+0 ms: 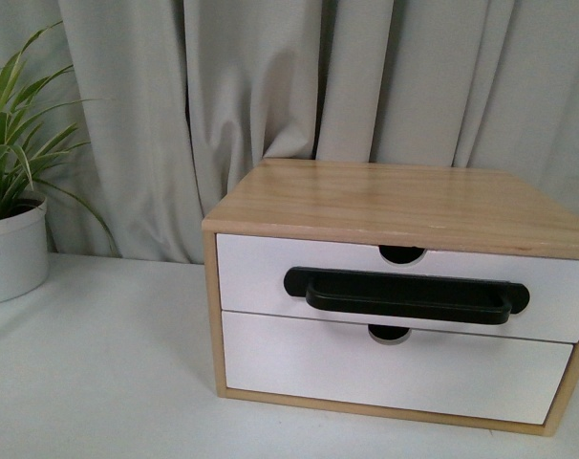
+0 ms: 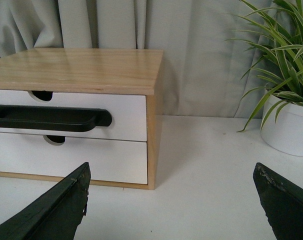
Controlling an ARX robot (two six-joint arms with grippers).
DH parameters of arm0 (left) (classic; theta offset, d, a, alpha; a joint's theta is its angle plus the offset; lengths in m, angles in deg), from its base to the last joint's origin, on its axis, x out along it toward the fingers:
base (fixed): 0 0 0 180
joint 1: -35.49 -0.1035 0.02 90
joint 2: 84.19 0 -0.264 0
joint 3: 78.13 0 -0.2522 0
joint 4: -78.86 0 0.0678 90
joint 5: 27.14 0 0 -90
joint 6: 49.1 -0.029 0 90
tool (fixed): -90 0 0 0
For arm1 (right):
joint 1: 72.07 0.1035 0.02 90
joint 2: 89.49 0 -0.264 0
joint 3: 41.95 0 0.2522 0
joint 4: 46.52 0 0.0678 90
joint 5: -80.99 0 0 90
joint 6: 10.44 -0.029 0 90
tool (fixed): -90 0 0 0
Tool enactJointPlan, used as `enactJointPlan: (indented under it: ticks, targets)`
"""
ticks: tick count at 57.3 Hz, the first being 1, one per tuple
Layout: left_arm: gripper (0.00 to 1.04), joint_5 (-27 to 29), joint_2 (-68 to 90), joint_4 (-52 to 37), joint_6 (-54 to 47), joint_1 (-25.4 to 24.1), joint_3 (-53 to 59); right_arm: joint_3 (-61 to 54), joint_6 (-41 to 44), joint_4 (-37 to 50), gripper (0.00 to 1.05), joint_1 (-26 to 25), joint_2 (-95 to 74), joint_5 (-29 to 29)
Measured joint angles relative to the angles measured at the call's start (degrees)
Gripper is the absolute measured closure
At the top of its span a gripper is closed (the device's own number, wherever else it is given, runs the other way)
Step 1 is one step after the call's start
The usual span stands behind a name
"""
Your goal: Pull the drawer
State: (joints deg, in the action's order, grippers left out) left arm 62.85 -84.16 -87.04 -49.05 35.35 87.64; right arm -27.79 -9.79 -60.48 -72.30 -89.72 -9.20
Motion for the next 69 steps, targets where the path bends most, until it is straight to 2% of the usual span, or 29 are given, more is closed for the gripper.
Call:
enactJointPlan:
  ticks: [69]
  targets:
    - [0.06,0.00,0.00,0.00,0.00,0.00,0.00,0.00,0.00,0.00,0.09,0.00,0.00,0.00]
